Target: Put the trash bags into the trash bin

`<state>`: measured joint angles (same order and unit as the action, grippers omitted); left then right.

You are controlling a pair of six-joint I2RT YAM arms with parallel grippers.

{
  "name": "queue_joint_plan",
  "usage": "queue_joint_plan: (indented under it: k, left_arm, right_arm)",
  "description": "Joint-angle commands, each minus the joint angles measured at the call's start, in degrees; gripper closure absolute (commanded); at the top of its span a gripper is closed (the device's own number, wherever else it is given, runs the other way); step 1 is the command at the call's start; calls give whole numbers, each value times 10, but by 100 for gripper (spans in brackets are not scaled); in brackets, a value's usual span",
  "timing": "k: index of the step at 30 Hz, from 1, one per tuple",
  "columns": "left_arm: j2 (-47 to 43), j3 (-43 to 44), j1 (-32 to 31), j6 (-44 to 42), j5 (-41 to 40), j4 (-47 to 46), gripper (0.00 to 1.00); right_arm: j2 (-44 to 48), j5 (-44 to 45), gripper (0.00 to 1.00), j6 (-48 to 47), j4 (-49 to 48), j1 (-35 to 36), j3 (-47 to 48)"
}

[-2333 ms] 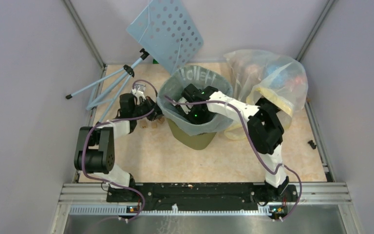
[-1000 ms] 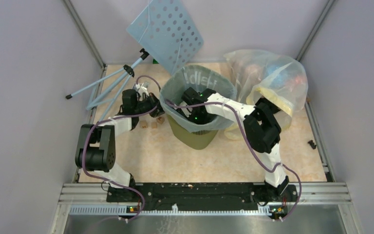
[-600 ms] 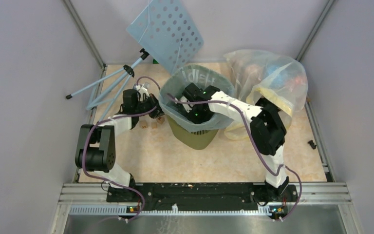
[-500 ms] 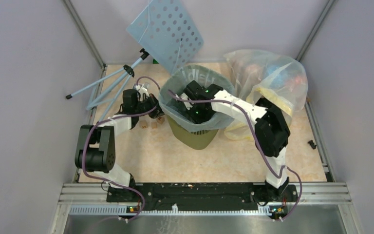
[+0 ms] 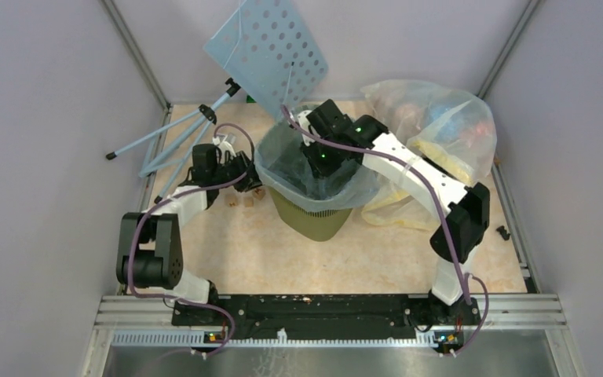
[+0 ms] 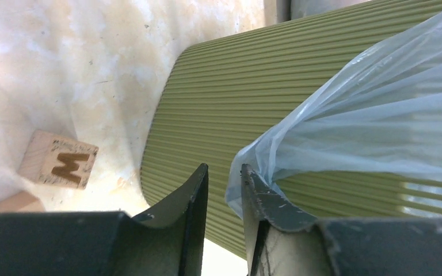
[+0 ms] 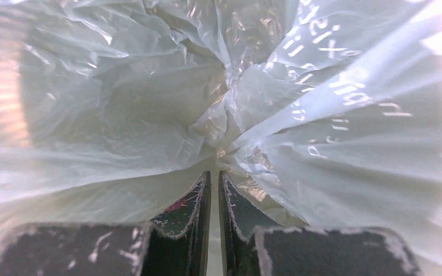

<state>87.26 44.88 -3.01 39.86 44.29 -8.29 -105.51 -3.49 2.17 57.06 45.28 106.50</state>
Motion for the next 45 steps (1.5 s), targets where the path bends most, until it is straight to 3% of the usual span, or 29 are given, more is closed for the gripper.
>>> queue_joint_plan:
  k: [1, 5, 8, 11, 12, 13, 16, 17, 19, 21, 24, 32, 40, 45]
  left_arm:
    - [-52, 14, 23, -39, -10, 49, 64]
    - [-103, 19, 53, -74, -30, 123, 48]
    - [-157, 44, 67, -111, -81, 199, 34]
    - [-196, 105, 71, -145, -134, 292, 31]
    - [-207, 132, 71, -155, -145, 321, 34]
    - [-217, 157, 71, -166, -145, 340, 44]
    - [-247, 219, 68, -171, -112, 361, 93]
    - [-251, 245, 62, -161, -105, 374, 100]
    - [-251, 294, 37, -149, -110, 395, 100]
    - [-243, 349, -27, -138, -148, 417, 100]
    - [-218, 410, -146, -121, -251, 443, 100]
    - [-74, 501, -360, -75, -465, 499, 100]
    - [-22, 496, -380, -24, -598, 530, 100]
    - [-16, 484, -380, -5, -663, 547, 100]
  right_arm:
    - [43, 16, 90, 20, 8, -7, 37]
    - [57, 16, 91, 42, 10, -18, 49]
    - [54, 33, 98, 65, 32, -19, 70]
    - [60, 65, 100, 85, 45, -19, 71]
    - [63, 74, 100, 91, 45, -19, 69]
    - [68, 83, 100, 99, 44, -18, 64]
    - [83, 111, 100, 127, 32, -15, 45]
    - [87, 122, 100, 135, 30, -13, 40]
    - [90, 152, 100, 158, 29, -7, 38]
    - [88, 187, 100, 181, 32, 2, 42]
    - [83, 238, 100, 214, 39, 12, 47]
    - [85, 269, 100, 291, 22, 13, 42]
    - [93, 280, 100, 339, 18, 13, 21]
    - [64, 341, 100, 394, 82, 9, 51]
